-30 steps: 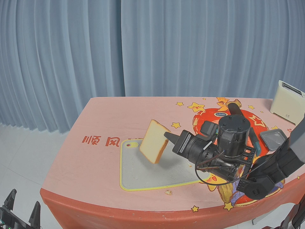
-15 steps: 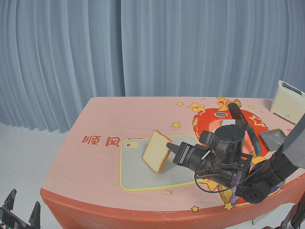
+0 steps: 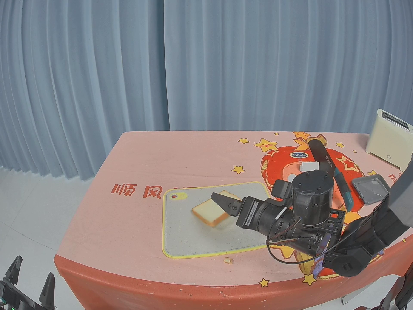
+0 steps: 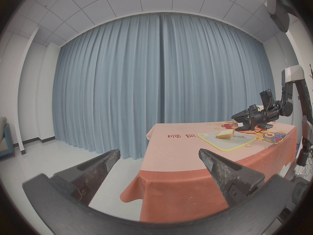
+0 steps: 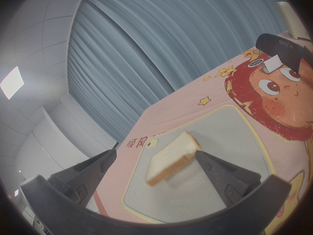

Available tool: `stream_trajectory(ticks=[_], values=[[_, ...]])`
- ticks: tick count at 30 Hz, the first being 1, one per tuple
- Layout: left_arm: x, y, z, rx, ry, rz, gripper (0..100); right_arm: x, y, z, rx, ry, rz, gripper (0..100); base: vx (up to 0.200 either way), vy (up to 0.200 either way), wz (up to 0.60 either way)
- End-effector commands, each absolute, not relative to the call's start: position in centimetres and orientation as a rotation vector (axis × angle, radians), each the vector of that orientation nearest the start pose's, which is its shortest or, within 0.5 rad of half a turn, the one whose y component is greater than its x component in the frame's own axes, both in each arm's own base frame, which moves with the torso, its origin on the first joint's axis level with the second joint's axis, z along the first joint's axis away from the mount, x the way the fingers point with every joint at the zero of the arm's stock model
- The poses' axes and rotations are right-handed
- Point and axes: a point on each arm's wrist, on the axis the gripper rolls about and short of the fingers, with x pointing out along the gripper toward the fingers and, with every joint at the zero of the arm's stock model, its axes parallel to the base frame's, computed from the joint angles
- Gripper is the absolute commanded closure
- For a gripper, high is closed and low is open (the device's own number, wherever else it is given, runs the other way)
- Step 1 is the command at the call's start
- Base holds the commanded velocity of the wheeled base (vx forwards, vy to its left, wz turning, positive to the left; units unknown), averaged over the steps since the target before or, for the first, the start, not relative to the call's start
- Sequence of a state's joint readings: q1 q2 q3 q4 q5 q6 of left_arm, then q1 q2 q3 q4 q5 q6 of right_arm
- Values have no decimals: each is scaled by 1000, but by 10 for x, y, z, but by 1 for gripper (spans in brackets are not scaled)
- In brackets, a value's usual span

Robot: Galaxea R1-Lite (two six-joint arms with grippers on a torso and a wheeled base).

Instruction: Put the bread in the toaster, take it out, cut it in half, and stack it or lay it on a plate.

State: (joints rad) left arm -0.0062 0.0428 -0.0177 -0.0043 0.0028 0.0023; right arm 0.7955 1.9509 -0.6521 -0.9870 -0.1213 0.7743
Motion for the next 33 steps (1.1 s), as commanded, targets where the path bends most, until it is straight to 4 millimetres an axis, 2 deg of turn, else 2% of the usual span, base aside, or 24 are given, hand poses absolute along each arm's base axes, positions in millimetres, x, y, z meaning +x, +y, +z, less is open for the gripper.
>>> stream_trajectory(ticks=[1,6,15,22,23,30,33], values=[[-20,0,77,2,38,-3,0,230,231,105,589,550,505,0,0,0,0],[-20,0,77,2,38,-3,0,225,227,115,586,604,480,0,0,0,0],[-20,0,77,2,38,-3,0,219,221,130,597,571,496,0,0,0,0],[-20,0,77,2,38,-3,0,211,208,152,616,514,514,0,0,0,0],[-20,0,77,2,38,-2,0,207,202,160,600,488,536,0,0,0,0],[-20,0,77,3,38,-3,0,206,188,167,508,418,540,0,0,0,0],[-20,0,77,2,38,-3,0,199,179,184,506,359,552,0,0,0,0]])
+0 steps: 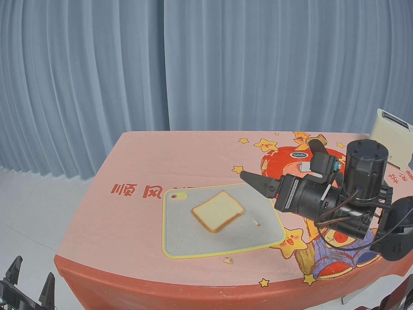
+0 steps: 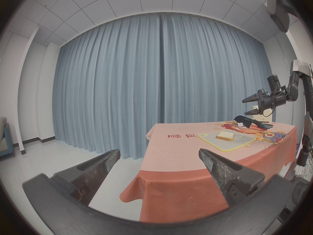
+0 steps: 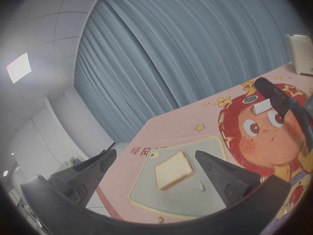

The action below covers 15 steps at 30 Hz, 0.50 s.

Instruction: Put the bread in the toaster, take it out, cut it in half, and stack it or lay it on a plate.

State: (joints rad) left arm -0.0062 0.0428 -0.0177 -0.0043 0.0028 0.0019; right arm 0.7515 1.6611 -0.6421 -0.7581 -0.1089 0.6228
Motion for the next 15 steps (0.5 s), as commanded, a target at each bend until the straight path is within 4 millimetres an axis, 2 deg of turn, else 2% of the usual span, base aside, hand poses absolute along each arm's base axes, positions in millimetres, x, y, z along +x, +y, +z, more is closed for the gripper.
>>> stream_trajectory(ticks=[1,5,10,15], values=[[-20,0,77,2,38,-3,0,197,177,188,512,343,558,0,0,0,0],[-20,0,77,2,38,-3,0,188,167,202,538,290,571,0,0,0,0],[-20,0,77,2,38,-2,0,181,146,212,555,241,542,0,0,0,0],[-20,0,77,3,38,-3,0,182,137,217,569,215,518,0,0,0,0]])
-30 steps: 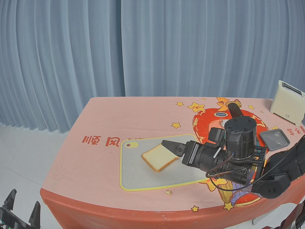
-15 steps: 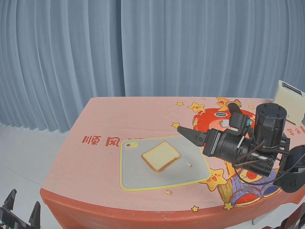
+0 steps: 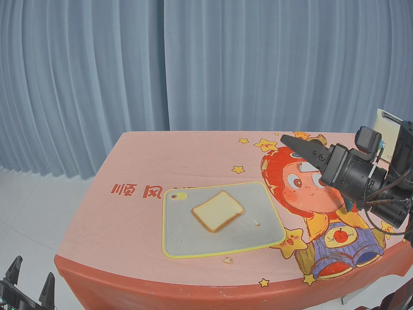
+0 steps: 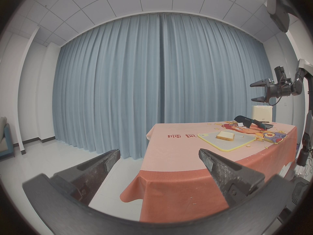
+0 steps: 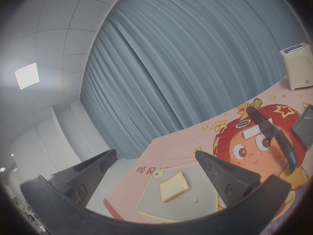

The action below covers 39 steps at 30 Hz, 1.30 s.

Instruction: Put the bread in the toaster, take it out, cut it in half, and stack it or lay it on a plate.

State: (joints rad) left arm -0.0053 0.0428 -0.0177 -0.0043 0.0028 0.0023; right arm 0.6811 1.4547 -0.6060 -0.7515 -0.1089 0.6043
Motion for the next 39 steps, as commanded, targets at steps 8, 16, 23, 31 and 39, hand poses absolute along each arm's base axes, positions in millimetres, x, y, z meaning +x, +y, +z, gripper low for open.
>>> stream_trajectory(ticks=[8,16,23,31,39], values=[[-20,0,77,3,38,-3,0,172,127,234,608,155,579,0,0,0,0],[-20,0,77,2,38,-3,0,170,120,228,569,166,567,0,0,0,0],[-20,0,77,2,38,-3,0,168,119,213,446,206,550,0,0,0,0],[-20,0,77,2,38,-3,0,169,117,208,426,221,533,0,0,0,0],[-20,0,77,3,38,-3,0,172,112,198,347,255,483,0,0,0,0]])
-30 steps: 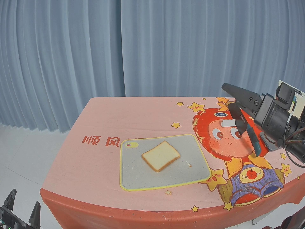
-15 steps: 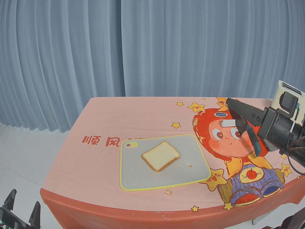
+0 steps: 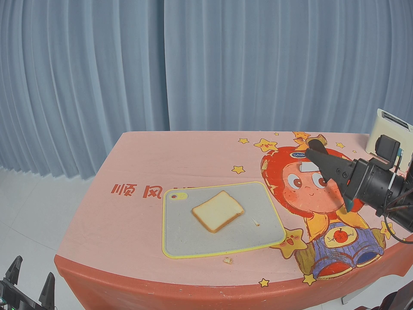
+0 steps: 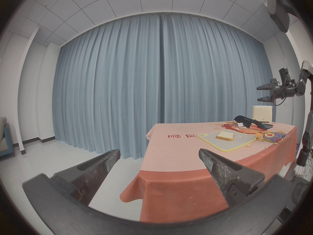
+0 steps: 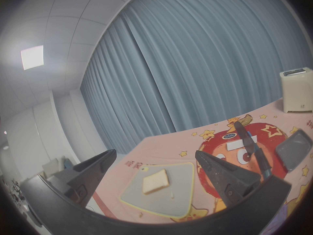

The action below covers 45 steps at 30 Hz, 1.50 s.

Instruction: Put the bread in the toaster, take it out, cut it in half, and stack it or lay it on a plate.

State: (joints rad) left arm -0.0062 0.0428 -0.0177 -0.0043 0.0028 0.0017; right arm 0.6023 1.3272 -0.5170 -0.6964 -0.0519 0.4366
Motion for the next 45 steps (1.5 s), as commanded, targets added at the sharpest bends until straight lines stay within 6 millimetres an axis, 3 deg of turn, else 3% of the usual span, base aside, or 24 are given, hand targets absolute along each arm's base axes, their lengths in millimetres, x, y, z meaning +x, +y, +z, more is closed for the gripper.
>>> stream_trajectory(ticks=[1,6,13,18,25,31,45], values=[[-20,0,77,2,38,-3,0,172,110,197,320,263,462,0,0,0,0],[-20,0,77,3,38,-3,0,178,97,188,201,309,364,0,0,0,0],[-20,0,77,3,38,-3,0,191,91,178,166,350,290,0,0,0,0],[-20,0,77,3,38,-3,0,200,75,167,144,380,189,0,0,0,0],[-20,0,77,3,38,-3,0,202,50,159,148,393,84,0,0,0,0],[-20,0,77,3,38,-3,0,214,9,166,170,372,20,0,0,0,0],[-20,0,77,2,38,-2,0,238,6,122,170,560,44,0,0,0,0]])
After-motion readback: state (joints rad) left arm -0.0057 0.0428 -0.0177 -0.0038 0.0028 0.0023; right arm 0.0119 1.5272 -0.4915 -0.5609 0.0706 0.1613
